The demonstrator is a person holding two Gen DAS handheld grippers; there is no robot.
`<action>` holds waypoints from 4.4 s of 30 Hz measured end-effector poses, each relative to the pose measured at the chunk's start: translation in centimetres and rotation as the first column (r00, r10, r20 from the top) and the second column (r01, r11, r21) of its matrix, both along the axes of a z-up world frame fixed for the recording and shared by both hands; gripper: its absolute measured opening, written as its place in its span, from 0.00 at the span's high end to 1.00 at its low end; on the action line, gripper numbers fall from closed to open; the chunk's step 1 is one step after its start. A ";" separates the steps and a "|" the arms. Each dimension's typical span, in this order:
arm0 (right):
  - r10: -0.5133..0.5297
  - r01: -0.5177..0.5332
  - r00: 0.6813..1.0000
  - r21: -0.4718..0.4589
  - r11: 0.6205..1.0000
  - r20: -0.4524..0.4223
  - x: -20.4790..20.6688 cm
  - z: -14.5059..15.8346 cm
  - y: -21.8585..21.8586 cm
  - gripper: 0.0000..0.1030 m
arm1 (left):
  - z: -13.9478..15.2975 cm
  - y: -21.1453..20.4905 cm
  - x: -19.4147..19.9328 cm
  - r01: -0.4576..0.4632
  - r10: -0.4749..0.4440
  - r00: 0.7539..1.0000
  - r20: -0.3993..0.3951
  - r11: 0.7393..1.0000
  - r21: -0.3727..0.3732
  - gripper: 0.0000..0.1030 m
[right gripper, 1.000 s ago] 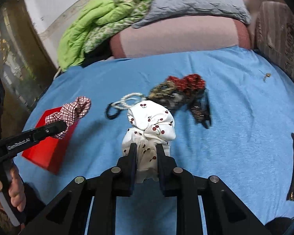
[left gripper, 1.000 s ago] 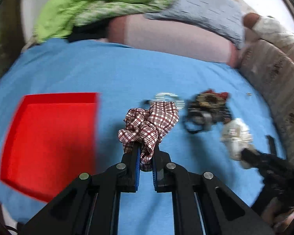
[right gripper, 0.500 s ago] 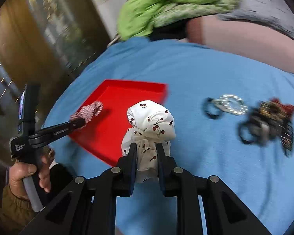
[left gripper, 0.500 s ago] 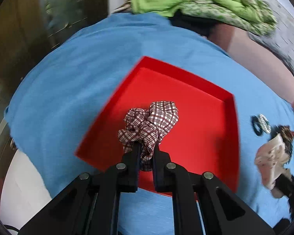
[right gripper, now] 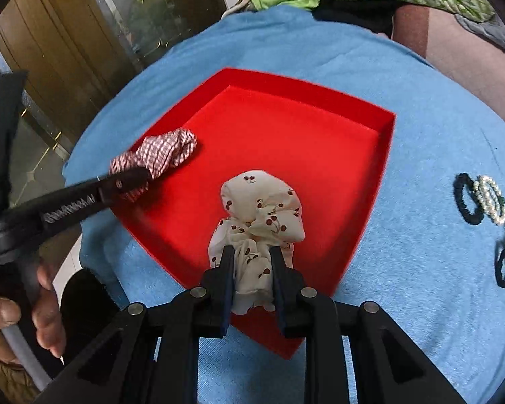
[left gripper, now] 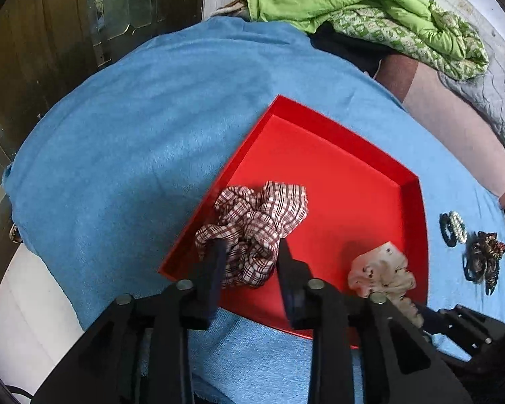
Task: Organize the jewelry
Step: 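Carry both scrunchies into the red tray and open both tools, then withdraw both open tools from the tray back toward the pile, then grasp the black hair tie with the left tool while the right grasps the black claw clip, then carry the hair tie and claw clip into the red tray and release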
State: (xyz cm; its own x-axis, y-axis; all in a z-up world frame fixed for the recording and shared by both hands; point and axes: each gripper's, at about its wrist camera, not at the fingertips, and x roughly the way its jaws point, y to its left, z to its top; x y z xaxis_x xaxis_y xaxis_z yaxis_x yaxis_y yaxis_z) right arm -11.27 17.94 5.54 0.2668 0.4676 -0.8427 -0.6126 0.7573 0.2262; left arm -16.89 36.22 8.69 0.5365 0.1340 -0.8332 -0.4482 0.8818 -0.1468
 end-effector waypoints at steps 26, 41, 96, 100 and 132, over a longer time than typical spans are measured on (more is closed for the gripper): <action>-0.332 0.326 0.939 0.072 0.942 0.088 -3.7 2.4 -21.2 0.38 | 4.5 -13.6 1.2 0.297 -0.299 0.952 0.062 0.954 0.034 0.53; -0.674 0.662 0.738 0.164 0.732 0.034 1.7 1.1 -38.3 0.38 | -1.1 -30.9 11.5 0.639 -0.639 0.769 0.012 0.768 -0.039 0.54; -0.531 0.527 0.845 0.260 0.809 -0.060 0.7 4.6 -28.7 0.95 | 2.6 -18.5 5.1 0.417 -0.411 0.907 0.093 0.908 -0.045 0.93; -0.446 0.442 0.894 0.242 0.863 -0.044 1.5 5.4 -23.8 0.95 | 2.3 -14.1 5.1 0.338 -0.334 0.938 0.095 0.941 -0.031 0.93; -0.193 0.209 0.974 0.136 0.968 -0.123 13.6 -0.4 -0.5 0.94 | -4.3 1.5 16.8 0.178 -0.173 0.980 -0.097 0.983 0.047 0.93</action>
